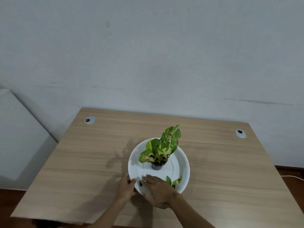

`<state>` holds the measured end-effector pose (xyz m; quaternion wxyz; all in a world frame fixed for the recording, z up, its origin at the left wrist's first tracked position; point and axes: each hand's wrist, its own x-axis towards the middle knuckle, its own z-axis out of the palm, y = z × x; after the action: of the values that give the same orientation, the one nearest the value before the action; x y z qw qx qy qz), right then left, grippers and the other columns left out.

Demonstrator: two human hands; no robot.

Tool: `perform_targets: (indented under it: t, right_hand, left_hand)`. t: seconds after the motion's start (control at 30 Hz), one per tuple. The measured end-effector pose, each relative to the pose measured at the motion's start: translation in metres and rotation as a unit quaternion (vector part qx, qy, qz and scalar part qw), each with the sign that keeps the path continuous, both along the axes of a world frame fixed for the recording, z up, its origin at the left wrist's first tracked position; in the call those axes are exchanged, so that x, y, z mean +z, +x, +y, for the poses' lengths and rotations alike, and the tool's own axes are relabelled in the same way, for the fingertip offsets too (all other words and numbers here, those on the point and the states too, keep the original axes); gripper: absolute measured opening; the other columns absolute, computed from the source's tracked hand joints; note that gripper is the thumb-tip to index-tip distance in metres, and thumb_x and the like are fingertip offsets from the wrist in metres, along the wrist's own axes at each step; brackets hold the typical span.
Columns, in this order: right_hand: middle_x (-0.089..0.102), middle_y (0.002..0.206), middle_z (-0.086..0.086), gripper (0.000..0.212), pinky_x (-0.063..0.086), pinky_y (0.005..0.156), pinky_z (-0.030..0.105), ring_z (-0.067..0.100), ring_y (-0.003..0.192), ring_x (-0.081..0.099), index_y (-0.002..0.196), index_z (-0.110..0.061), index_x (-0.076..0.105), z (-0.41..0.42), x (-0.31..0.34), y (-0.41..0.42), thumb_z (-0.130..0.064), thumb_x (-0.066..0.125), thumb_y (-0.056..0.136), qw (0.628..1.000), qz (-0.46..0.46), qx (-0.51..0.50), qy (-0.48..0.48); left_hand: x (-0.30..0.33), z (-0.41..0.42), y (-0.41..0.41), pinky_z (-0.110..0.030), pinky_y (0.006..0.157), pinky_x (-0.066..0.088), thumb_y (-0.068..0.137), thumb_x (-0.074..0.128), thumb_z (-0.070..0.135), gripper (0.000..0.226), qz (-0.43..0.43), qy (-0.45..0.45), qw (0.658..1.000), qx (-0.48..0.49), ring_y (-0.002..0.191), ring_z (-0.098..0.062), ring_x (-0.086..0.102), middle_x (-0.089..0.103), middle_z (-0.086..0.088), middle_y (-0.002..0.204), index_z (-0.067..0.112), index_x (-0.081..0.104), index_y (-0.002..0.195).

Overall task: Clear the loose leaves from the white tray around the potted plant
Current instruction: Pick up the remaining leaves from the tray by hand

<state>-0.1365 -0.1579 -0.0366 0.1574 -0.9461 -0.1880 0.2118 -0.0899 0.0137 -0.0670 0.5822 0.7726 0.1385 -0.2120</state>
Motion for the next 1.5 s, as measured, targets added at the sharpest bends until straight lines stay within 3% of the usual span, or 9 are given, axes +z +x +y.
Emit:
perform_targets:
  t: [0.13, 0.3, 0.47, 0.63, 0.87, 0.97, 1.13, 1.3, 1.5]
  right_hand:
    - [0.020, 0.159, 0.013, 0.070, 0.020, 0.116, 0.046, 0.032, 0.147, 0.014, 0.150, -0.004, 0.021, 0.019, -0.018, 0.015, -0.039, 0.015, 0.090, 0.999, 0.017, -0.001, -0.033]
    - [0.054, 0.137, 0.011, 0.059, 0.046, 0.101, 0.045, 0.033, 0.129, 0.048, 0.134, -0.006, 0.048, 0.002, -0.028, -0.004, -0.037, 0.034, 0.086, 0.999, 0.015, 0.027, -0.027]
    - [0.057, 0.135, 0.008, 0.049, 0.034, 0.113, 0.042, 0.026, 0.132, 0.046, 0.131, -0.012, 0.057, -0.028, -0.014, -0.024, -0.032, 0.039, 0.089, 0.999, -0.010, -0.013, 0.041]
    - [0.032, 0.154, 0.005, 0.049, 0.020, 0.117, 0.030, 0.020, 0.143, 0.024, 0.144, -0.014, 0.041, -0.021, -0.003, -0.014, -0.029, 0.036, 0.098, 0.989, -0.014, -0.131, 0.061]
    - [0.045, 0.141, 0.003, 0.048, 0.043, 0.104, 0.042, 0.023, 0.131, 0.040, 0.128, -0.021, 0.056, -0.021, -0.010, -0.022, -0.038, 0.029, 0.093, 0.990, 0.005, -0.135, 0.032]
    - [0.035, 0.153, 0.001, 0.045, 0.040, 0.106, 0.038, 0.020, 0.138, 0.035, 0.140, -0.020, 0.046, -0.049, -0.002, -0.014, -0.028, 0.038, 0.096, 0.971, -0.024, -0.236, 0.016]
    - [0.018, 0.159, 0.007, 0.059, 0.034, 0.112, 0.039, 0.022, 0.146, 0.017, 0.151, -0.009, 0.020, -0.073, -0.002, 0.024, -0.013, 0.040, 0.095, 0.962, -0.030, -0.269, 0.019]
    - [0.014, 0.160, 0.017, 0.067, 0.002, 0.120, 0.039, 0.028, 0.148, 0.000, 0.151, -0.002, 0.012, -0.075, -0.024, 0.073, -0.011, 0.041, 0.091, 0.975, -0.102, -0.194, -0.025]
    - [0.002, 0.161, 0.017, 0.075, 0.005, 0.122, 0.040, 0.030, 0.148, 0.000, 0.151, 0.000, 0.001, -0.078, -0.044, 0.068, -0.014, 0.044, 0.090, 0.973, -0.047, -0.220, -0.056]
  left_hand:
    - [-0.005, 0.003, 0.005, -0.041, 0.052, 0.058, 0.089, 0.056, 0.004, 0.010, 0.018, -0.002, 1.000, 0.010, 0.078, -0.031, 0.068, 0.069, -0.013, 0.091, 0.012, 0.057, 0.094]
    - [0.007, 0.011, 0.023, -0.040, 0.053, 0.059, 0.091, 0.055, -0.002, 0.013, 0.037, -0.055, 0.998, 0.020, 0.083, -0.030, 0.067, 0.066, -0.014, 0.098, 0.009, 0.055, 0.096]
    - [0.013, 0.015, 0.034, -0.042, 0.062, 0.060, 0.092, 0.054, 0.001, 0.012, 0.041, -0.057, 0.997, 0.018, 0.086, -0.027, 0.065, 0.065, -0.010, 0.097, 0.011, 0.058, 0.097]
    - [0.012, 0.014, 0.021, -0.039, 0.060, 0.061, 0.091, 0.061, 0.016, 0.023, 0.082, -0.053, 0.995, -0.003, 0.090, -0.029, 0.068, 0.067, -0.016, 0.106, 0.009, 0.059, 0.113]
    - [0.017, 0.013, 0.021, -0.038, 0.060, 0.060, 0.087, 0.064, 0.003, 0.032, 0.111, -0.069, 0.991, -0.004, 0.094, -0.032, 0.065, 0.062, -0.016, 0.114, 0.008, 0.053, 0.117]
    - [0.016, 0.014, 0.029, -0.043, 0.064, 0.058, 0.090, 0.061, 0.005, 0.027, 0.107, -0.069, 0.991, 0.047, 0.099, -0.037, 0.063, 0.060, -0.018, 0.115, 0.005, 0.053, 0.115]
    - [0.004, 0.014, 0.024, -0.043, 0.062, 0.059, 0.089, 0.062, 0.008, 0.026, 0.126, -0.066, 0.988, 0.066, 0.094, -0.039, 0.066, 0.065, -0.020, 0.113, 0.006, 0.058, 0.115]
    - [0.000, 0.015, 0.029, -0.039, 0.052, 0.058, 0.087, 0.062, -0.003, 0.031, 0.118, -0.079, 0.988, 0.065, 0.088, -0.038, 0.062, 0.063, -0.019, 0.113, 0.005, 0.056, 0.116]
    - [0.002, 0.014, 0.051, -0.056, 0.093, 0.045, 0.088, 0.057, -0.009, 0.027, 0.129, -0.096, 0.982, 0.096, 0.099, -0.039, 0.056, 0.061, -0.019, 0.110, -0.003, 0.054, 0.114]
